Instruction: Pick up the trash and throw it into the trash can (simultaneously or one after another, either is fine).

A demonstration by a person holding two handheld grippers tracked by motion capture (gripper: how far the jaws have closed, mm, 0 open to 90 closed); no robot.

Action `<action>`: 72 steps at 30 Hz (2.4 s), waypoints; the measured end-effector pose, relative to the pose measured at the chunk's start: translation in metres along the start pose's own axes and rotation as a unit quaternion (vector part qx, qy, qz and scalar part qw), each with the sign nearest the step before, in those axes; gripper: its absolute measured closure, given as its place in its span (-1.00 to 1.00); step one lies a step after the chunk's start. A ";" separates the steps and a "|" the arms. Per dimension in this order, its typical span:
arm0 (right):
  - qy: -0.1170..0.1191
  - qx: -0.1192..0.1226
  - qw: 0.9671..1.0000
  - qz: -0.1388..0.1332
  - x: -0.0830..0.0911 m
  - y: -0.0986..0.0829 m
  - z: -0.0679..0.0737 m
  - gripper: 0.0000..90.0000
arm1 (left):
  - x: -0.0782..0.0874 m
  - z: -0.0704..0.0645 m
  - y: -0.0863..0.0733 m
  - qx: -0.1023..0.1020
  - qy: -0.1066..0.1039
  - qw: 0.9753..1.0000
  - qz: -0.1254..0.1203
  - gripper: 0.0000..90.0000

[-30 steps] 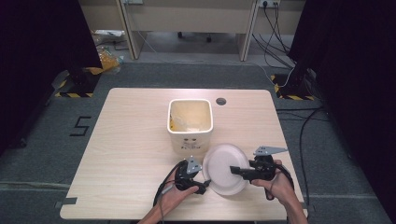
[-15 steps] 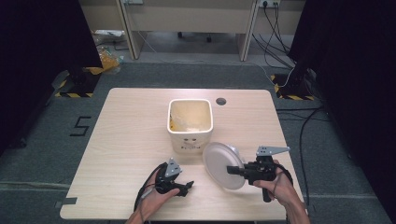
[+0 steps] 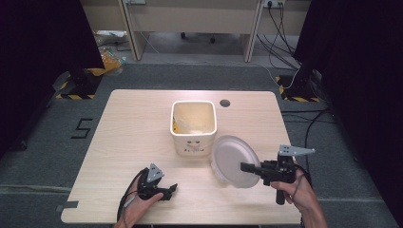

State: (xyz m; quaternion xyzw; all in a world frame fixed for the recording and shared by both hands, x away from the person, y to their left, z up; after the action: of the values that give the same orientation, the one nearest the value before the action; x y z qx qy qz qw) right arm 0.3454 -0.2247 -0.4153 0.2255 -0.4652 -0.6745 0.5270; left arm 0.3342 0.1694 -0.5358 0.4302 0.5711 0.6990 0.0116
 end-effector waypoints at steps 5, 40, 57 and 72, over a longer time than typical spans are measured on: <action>0.002 0.010 1.000 -0.026 0.009 0.015 0.004 0.85 | 0.001 0.003 -0.001 0.003 0.002 1.000 0.001 -0.69; 0.076 -0.009 0.996 -0.035 -0.093 0.129 0.009 0.85 | 0.000 0.003 -0.001 0.005 0.007 1.000 0.000 -0.70; 0.035 -0.046 0.998 -0.002 -0.150 0.148 -0.025 0.85 | 0.000 0.003 -0.001 0.004 0.007 1.000 0.002 -0.70; -0.004 -0.090 0.996 0.018 -0.163 0.126 -0.072 0.84 | 0.000 0.003 -0.001 0.004 0.007 1.000 0.001 -0.70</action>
State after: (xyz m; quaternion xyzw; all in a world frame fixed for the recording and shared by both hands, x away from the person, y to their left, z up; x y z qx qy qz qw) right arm 0.5214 -0.1039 -0.3706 0.1660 -0.4090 -0.7049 0.5552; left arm 0.3357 0.1725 -0.5361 0.4261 0.5736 0.6996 0.0049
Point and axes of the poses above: each handheld gripper's, and its own axes: x roughly backward along the jaws, y roughly out of its top, z roughly to its left, the point moved 2 cm from there along -x, roughly forward along the jaws, and after that the axes turned 6 degrees about -z, right-handed, at the moved point
